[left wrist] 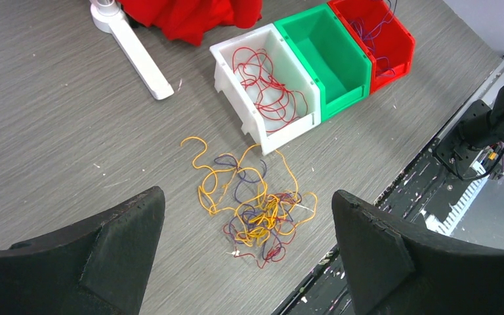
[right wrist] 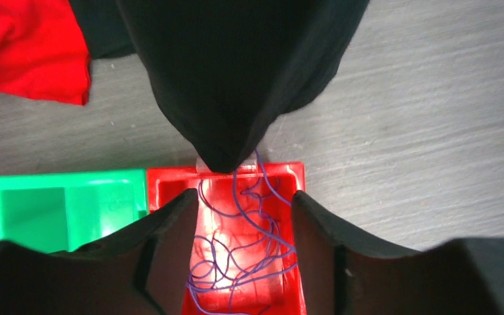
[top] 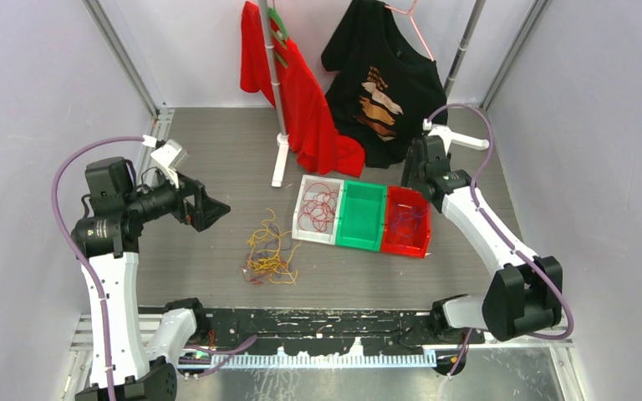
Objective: Untangle the cables
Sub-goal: Adjust the cable in the bin.
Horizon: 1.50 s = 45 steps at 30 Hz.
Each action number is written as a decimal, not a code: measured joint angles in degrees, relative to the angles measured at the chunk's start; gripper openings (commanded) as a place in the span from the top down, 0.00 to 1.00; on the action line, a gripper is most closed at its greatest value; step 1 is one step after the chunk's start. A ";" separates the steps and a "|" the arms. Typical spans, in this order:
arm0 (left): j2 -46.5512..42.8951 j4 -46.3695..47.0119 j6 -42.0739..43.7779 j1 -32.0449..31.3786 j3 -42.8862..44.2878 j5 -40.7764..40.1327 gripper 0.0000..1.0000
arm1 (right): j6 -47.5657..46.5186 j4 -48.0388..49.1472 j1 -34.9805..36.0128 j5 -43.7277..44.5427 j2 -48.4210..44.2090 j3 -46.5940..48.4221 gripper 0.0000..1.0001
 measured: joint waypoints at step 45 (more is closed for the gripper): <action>-0.61 -0.55 1.40 0.00 0.22 0.00 0.02 | 6.73 -2.29 -1.40 -12.44 -8.74 -3.52 0.99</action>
